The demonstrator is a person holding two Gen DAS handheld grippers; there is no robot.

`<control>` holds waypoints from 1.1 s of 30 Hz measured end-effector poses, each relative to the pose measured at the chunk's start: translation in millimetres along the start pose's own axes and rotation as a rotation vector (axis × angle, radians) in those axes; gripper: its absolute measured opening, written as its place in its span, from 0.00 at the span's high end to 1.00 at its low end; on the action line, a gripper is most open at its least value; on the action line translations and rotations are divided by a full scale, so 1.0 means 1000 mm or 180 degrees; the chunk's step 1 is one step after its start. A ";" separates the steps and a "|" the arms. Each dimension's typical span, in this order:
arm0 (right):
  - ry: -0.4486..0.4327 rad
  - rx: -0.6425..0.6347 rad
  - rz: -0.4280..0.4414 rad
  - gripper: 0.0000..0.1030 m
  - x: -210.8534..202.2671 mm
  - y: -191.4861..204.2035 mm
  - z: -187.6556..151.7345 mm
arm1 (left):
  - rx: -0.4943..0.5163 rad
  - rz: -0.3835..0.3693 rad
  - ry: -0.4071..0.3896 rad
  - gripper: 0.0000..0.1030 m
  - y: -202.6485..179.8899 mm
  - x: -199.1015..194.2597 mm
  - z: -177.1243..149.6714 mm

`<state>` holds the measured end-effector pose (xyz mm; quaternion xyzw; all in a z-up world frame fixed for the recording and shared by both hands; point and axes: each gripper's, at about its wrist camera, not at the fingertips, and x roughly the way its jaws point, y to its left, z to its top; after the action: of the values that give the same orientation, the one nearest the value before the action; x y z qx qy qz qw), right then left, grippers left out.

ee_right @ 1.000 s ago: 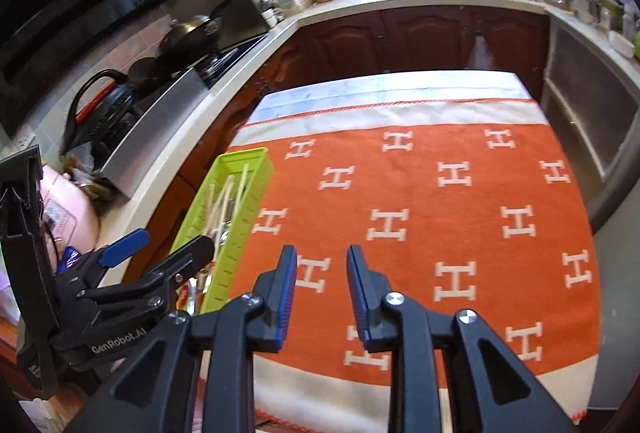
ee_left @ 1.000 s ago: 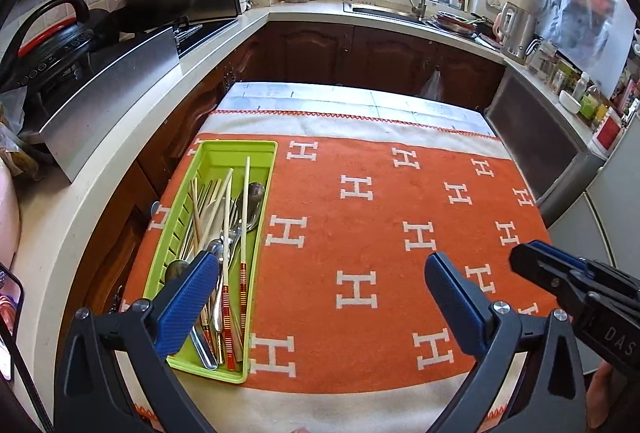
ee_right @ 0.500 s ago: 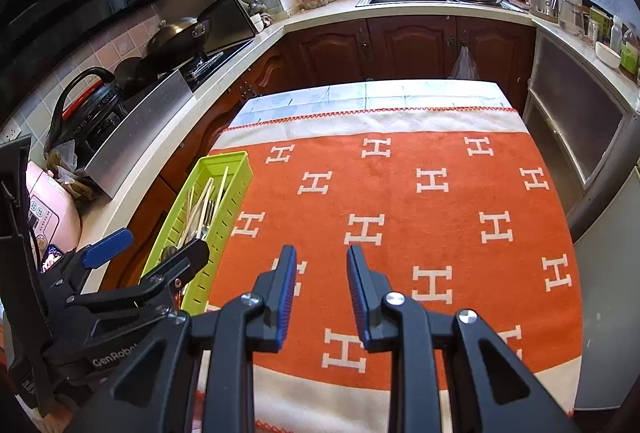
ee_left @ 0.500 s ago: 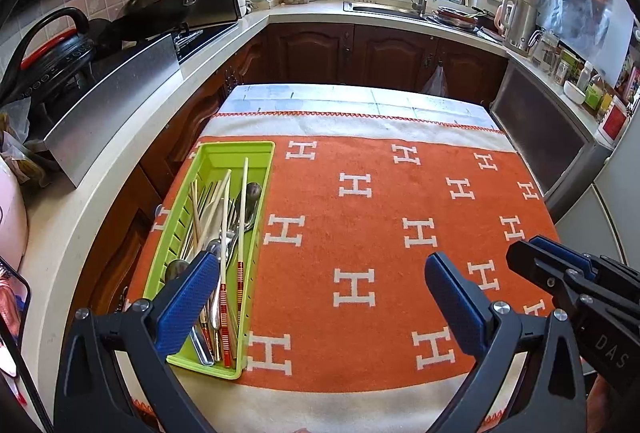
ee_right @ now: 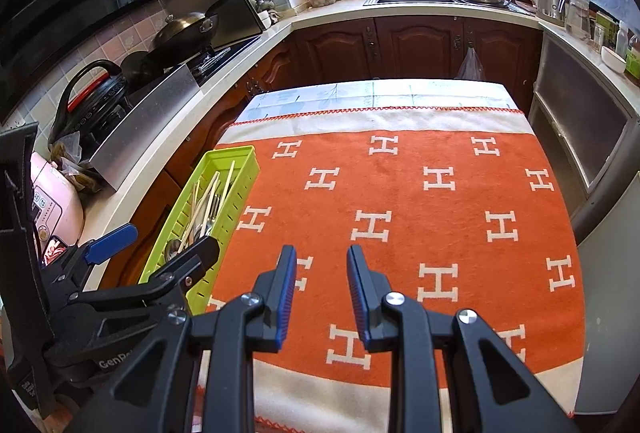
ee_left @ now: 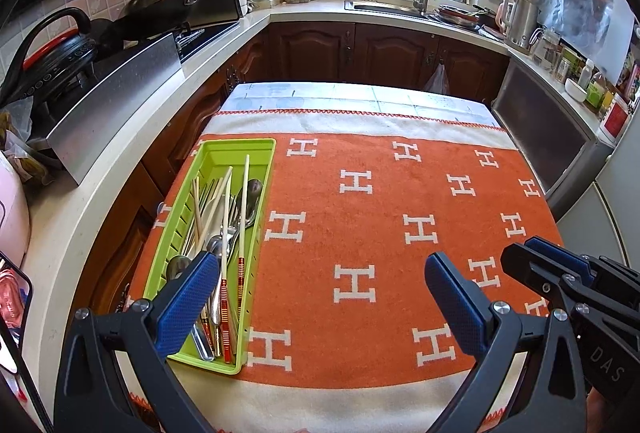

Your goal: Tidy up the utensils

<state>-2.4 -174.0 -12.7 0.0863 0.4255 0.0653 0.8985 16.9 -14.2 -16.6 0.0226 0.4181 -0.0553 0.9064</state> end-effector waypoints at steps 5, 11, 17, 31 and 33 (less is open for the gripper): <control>0.0002 0.0003 0.0000 0.74 0.000 0.000 -0.001 | 0.0000 -0.0003 0.0003 0.01 0.000 0.000 0.000; 0.0001 0.0007 0.0005 0.74 0.000 0.001 -0.001 | 0.0008 -0.0001 0.0004 0.01 0.000 0.000 0.000; 0.0006 0.0014 0.0015 0.74 -0.001 0.004 -0.004 | 0.0007 0.0004 0.0010 0.01 0.001 0.000 -0.003; 0.0012 0.0033 0.0027 0.74 -0.001 0.003 -0.005 | 0.0018 0.0020 0.0011 0.01 -0.001 -0.001 -0.003; 0.0015 0.0035 0.0031 0.74 0.000 0.003 -0.005 | 0.0021 0.0027 0.0012 0.01 0.000 -0.001 -0.003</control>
<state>-6.5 -171.0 -14.8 0.0931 0.4275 0.0676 0.8967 13.8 -14.1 -18.3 0.0275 0.4195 -0.0528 0.9058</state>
